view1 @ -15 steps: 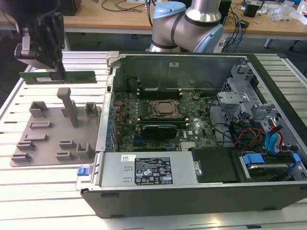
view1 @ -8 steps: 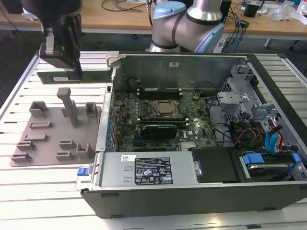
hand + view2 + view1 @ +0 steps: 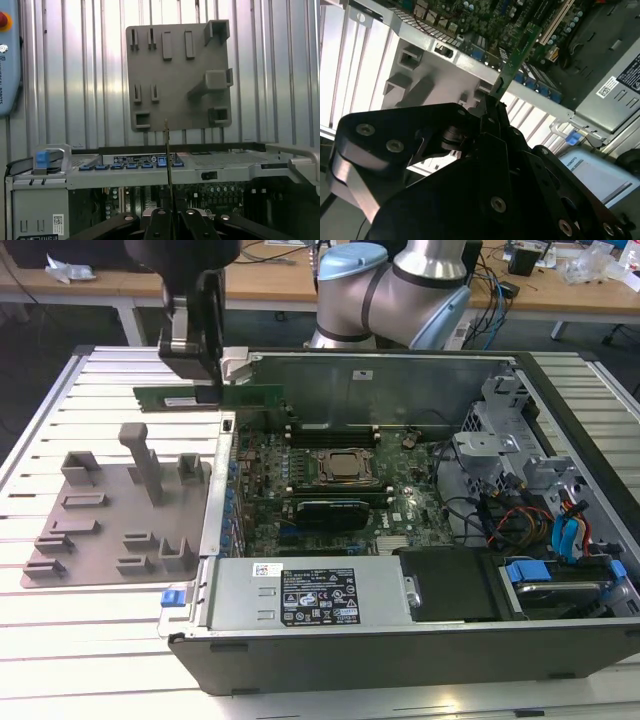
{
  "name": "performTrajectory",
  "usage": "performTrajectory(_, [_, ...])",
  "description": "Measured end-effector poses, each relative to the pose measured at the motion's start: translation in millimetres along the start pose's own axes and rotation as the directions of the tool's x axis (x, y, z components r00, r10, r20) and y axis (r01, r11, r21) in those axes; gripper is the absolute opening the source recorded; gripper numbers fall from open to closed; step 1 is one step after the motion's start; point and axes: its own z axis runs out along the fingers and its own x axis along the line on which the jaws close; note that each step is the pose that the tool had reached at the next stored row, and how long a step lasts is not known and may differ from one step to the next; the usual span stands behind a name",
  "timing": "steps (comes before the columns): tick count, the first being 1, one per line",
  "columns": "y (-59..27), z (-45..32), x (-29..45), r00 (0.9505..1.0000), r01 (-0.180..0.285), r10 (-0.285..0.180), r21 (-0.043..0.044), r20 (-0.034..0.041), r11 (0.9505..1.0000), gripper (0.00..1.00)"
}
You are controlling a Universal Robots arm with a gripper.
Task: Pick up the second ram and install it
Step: 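Pick up the second ram and move it above second insertion slot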
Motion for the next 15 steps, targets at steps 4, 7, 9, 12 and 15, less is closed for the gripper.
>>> performTrajectory(4, [-19.3,-0.3,-3.3,1.0,0.0,0.0,0.0,0.0002,1.0,0.13])
performTrajectory(7, [-36.9,-0.8,-6.7,1.0,0.0,0.0,-0.0001,0.0001,1.0,0.13])
performTrajectory(9, [-47.3,-0.9,-9.5,1.0,0.0,0.0,-0.0001,0.0001,1.0,0.13])
performTrajectory(12, [-60.7,-1.1,-13.9,1.0,0.0,0.0,-0.0003,0.0001,1.0,0.13])
performTrajectory(15, [-78.3,-1.3,-19.7,1.0,0.0,0.0,-0.0004,0.0001,1.0,0.13])
